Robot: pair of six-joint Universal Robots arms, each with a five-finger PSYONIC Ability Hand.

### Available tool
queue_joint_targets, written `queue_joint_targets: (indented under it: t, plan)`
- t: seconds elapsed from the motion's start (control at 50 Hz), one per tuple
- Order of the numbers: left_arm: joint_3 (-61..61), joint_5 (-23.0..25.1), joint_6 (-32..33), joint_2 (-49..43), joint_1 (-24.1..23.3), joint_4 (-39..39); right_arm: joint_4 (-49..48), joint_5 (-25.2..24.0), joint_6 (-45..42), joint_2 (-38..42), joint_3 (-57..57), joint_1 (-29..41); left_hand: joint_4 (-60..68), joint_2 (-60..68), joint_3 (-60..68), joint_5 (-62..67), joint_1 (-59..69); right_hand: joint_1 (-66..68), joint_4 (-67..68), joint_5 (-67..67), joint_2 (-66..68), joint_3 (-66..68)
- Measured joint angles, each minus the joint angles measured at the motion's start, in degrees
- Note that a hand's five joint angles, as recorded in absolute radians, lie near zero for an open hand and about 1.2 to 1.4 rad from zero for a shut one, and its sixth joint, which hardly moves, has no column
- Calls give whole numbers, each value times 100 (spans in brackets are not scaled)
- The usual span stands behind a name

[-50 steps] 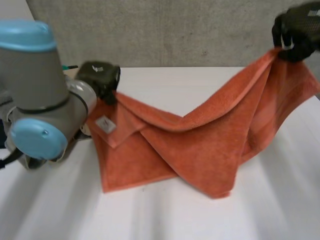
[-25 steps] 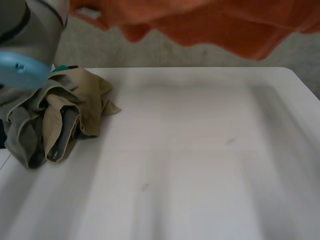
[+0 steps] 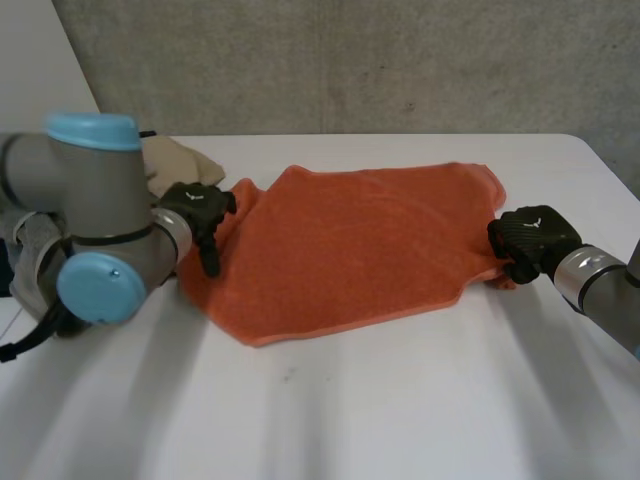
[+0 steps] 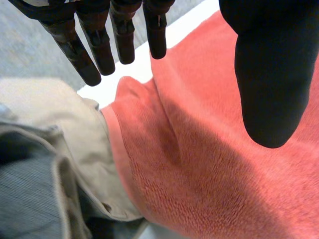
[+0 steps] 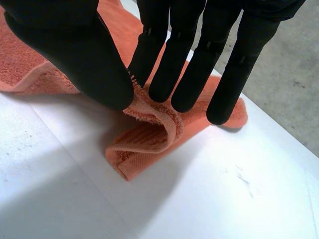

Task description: Fold the laundry.

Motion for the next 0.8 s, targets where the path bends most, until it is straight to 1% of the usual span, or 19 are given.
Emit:
queue_joint_targets:
  t: [0.08, 0.12, 0.14, 0.16, 0.18, 0.24, 0.26, 0.34, 0.38, 0.4, 0.42, 0.44, 0.46, 0.54, 0.64, 0.68, 0.7, 0.78, 0.8]
  plan:
    - [-579, 123, 18, 592, -48, 166, 88, 103, 144, -123, 24, -6, 28, 28, 14, 34, 60, 0, 0, 0, 0, 0]
    - [-1006, 216, 94, 902, -76, 348, 92, 131, 239, -184, 64, -10, 465, 424, 409, 484, 521, 0, 0, 0, 0, 0]
    - [-1203, 251, 160, 1013, -90, 435, 88, 138, 265, -200, 76, -12, 942, 964, 948, 960, 1059, 0, 0, 0, 0, 0]
    - [-1465, 291, 274, 1130, -109, 559, 77, 145, 303, -222, 99, -14, 1296, 1247, 1229, 1310, 1453, 0, 0, 0, 0, 0]
    - [-1694, 317, 407, 1209, -132, 672, 65, 149, 323, -235, 116, -15, 2002, 2011, 1931, 2006, 2217, 0, 0, 0, 0, 0]
    - [-2222, 330, 835, 1283, -206, 924, 34, 150, 327, -249, 146, -14, 3041, 3002, 2976, 3038, 3159, 0, 0, 0, 0, 0]
    - [-2331, 321, 954, 1271, -226, 975, 26, 148, 316, -249, 152, -13, 3144, 3116, 3080, 3140, 3215, 0, 0, 0, 0, 0]
    - [-2553, 215, 1385, 1028, -293, 1058, 8, 143, 242, -243, 162, -11, 3334, 3281, 3265, 3337, 3298, 0, 0, 0, 0, 0]
    - [-2531, 178, 1469, 894, -307, 1032, 7, 141, 215, -243, 165, -10, 3184, 3121, 3125, 3196, 3139, 0, 0, 0, 0, 0]
    - [-2483, 155, 1502, 786, -314, 993, 6, 140, 199, -244, 166, -10, 2730, 2650, 2681, 2754, 2631, 0, 0, 0, 0, 0]
    - [-2436, 145, 1509, 713, -318, 962, 6, 140, 188, -245, 168, -12, 2730, 2650, 2681, 2754, 2631, 0, 0, 0, 0, 0]
    - [-2365, 134, 1503, 625, -323, 917, 6, 139, 176, -248, 170, -13, 1994, 1929, 1930, 2022, 1859, 0, 0, 0, 0, 0]
    - [-2312, 131, 1491, 572, -326, 890, 6, 139, 170, -251, 171, -14, 1682, 1639, 1639, 1706, 1580, 0, 0, 0, 0, 0]
    - [-1982, 127, 1338, 335, -359, 780, 8, 139, 165, -274, 194, -26, 1167, 1163, 1163, 1171, 1177, 0, 0, 0, 0, 0]
    - [-1608, 120, 1154, 103, -439, 723, 9, 134, 188, -353, 264, -47, 1229, 1203, 1202, 1246, 1235, 0, 0, 0, 0, 0]
    - [-1536, 108, 1137, 42, -461, 715, 9, 133, 191, -370, 280, -51, 1229, 1203, 1202, 1246, 1235, 0, 0, 0, 0, 0]
    - [-1487, 94, 1130, -5, -477, 713, 9, 132, 194, -382, 292, -53, 1481, 1456, 1441, 1500, 1502, 0, 0, 0, 0, 0]
    - [-1345, 27, 1150, -151, -521, 723, 9, 132, 197, -408, 318, -64, 1481, 1456, 1441, 1500, 1502, 0, 0, 0, 0, 0]
    - [-1272, -13, 1186, -220, -535, 740, 11, 133, 199, -417, 320, -71, 3690, 3651, 3623, 3686, 3889, 0, 0, 0, 0, 0]
